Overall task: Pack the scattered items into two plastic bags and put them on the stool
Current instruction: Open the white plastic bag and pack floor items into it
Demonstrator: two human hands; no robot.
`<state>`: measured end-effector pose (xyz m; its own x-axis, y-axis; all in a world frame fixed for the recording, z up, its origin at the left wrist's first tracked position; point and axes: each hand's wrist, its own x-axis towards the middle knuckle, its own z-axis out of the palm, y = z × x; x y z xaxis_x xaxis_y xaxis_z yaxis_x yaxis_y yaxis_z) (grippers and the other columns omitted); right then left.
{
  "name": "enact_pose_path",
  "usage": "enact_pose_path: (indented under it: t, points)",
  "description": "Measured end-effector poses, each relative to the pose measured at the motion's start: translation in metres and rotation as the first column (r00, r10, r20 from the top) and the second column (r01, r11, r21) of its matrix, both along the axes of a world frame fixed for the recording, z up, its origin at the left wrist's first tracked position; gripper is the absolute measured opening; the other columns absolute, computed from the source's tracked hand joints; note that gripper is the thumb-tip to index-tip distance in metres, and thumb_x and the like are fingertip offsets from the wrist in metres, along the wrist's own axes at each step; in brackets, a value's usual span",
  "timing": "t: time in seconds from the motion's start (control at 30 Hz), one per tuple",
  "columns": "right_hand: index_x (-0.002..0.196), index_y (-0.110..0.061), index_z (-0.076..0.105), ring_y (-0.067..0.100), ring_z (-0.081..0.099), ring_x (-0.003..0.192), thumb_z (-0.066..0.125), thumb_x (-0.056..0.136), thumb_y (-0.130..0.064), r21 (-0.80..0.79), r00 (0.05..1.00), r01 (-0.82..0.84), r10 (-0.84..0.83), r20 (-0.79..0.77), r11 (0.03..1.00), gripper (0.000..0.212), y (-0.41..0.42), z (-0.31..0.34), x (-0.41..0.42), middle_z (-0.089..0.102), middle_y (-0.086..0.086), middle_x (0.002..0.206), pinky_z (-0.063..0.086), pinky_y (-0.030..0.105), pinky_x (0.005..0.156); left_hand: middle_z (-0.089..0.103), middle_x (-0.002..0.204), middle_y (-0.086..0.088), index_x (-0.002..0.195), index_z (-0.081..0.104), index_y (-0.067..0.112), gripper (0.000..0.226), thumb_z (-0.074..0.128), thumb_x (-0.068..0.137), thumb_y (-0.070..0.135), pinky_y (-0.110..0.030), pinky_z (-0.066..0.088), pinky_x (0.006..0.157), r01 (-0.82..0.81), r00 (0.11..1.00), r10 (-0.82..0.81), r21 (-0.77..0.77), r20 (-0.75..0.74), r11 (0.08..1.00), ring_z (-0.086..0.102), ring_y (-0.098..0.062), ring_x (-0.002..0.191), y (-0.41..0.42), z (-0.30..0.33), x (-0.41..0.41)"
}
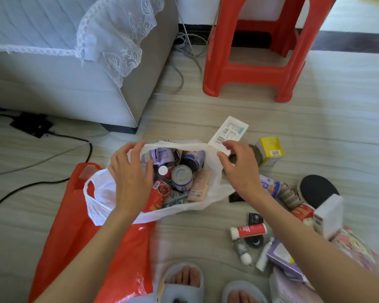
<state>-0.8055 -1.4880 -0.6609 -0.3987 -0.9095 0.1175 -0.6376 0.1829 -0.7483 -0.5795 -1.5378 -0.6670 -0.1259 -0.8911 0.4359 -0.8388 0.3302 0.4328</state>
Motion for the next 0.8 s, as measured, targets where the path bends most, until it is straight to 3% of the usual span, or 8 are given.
enact_pose_path:
  t: [0.07,0.17,0.27,0.33,0.43,0.57,0.67,0.8]
  points:
    - [0.113,-0.007,0.058,0.019,0.049,0.102,0.057,0.088,-0.019,-0.053,0.997,0.073,-0.074,-0.009,0.996,0.027,0.026,-0.003,-0.011,0.057,0.007,0.109,0.034,0.023,0.087,0.044,0.124,-0.015,0.121,0.049,0.011,0.039,0.055,0.083,0.019,-0.036,0.027,0.097,0.052,0.998,-0.053,-0.054,-0.034,0.997,0.039,-0.029,0.114,0.026,-0.001,-0.011]
    - [0.115,-0.007,0.056,0.016,0.049,0.100,0.052,0.091,-0.015,0.068,0.978,0.204,-0.207,0.032,0.977,0.025,0.073,-0.023,-0.033,0.053,0.004,0.109,0.032,0.022,0.084,0.042,0.121,-0.011,0.116,0.051,0.011,0.036,0.057,0.080,0.011,-0.039,0.034,0.097,0.289,0.957,-0.290,-0.092,0.000,0.953,0.044,-0.031,0.110,0.072,-0.018,-0.035]
    - [0.115,-0.003,0.057,0.029,0.053,0.105,0.054,0.089,-0.010,0.225,0.973,0.228,-0.217,-0.075,0.947,0.027,0.119,-0.061,-0.051,0.058,0.015,0.112,0.036,0.029,0.088,0.046,0.115,-0.009,0.110,0.050,0.013,0.028,0.053,0.082,0.008,-0.038,0.043,0.089,0.587,0.809,-0.587,-0.006,0.024,0.809,0.049,-0.027,0.102,0.115,-0.051,-0.063]
    - [0.118,-0.005,0.056,0.028,0.052,0.109,0.056,0.088,-0.012,0.384,0.983,0.164,-0.117,-0.143,0.909,0.031,0.145,-0.083,-0.058,0.058,0.014,0.116,0.037,0.032,0.093,0.050,0.110,-0.009,0.108,0.050,0.014,0.033,0.057,0.077,0.007,-0.037,0.050,0.079,0.685,0.718,-0.695,0.132,0.048,0.717,0.051,-0.025,0.097,0.136,-0.076,-0.079]
    - [0.117,-0.008,0.058,0.029,0.055,0.109,0.064,0.082,-0.017,0.544,0.948,0.018,0.158,-0.275,0.839,0.037,0.171,-0.105,-0.061,0.061,0.012,0.114,0.040,0.038,0.095,0.056,0.118,-0.009,0.114,0.054,0.017,0.068,0.074,0.050,0.009,-0.033,0.054,0.079,0.699,0.559,-0.797,0.388,0.229,0.601,0.054,-0.026,0.107,0.153,-0.109,-0.096]
    - [0.105,-0.012,0.067,0.028,0.064,0.100,0.080,0.059,-0.034,0.675,0.756,-0.110,0.502,-0.419,0.730,0.052,0.183,-0.122,-0.070,0.069,0.007,0.100,0.044,0.042,0.098,0.062,0.122,-0.010,0.113,0.065,0.026,0.076,0.083,0.039,0.024,-0.038,0.052,0.085,0.707,0.296,-0.864,0.515,0.408,0.485,0.062,-0.026,0.109,0.144,-0.134,-0.116]
    - [0.097,-0.013,0.072,0.025,0.067,0.094,0.081,0.046,-0.050,0.698,0.620,-0.143,0.613,-0.490,0.702,0.064,0.186,-0.130,-0.084,0.071,0.005,0.093,0.041,0.046,0.101,0.064,0.118,-0.013,0.113,0.066,0.022,0.072,0.084,0.043,0.031,-0.040,0.053,0.082,0.675,0.270,-0.864,0.557,0.424,0.484,0.065,-0.027,0.101,0.134,-0.147,-0.130]
    - [0.106,-0.008,0.069,0.029,0.066,0.100,0.079,0.050,-0.046,0.708,0.546,-0.189,0.672,-0.500,0.680,0.069,0.191,-0.136,-0.089,0.068,0.013,0.107,0.016,0.047,0.109,0.060,0.121,-0.020,0.111,0.066,0.022,0.069,0.084,0.046,0.033,-0.044,0.052,0.082,0.638,0.333,-0.878,0.603,0.344,0.478,0.064,-0.033,0.100,0.140,-0.157,-0.134]
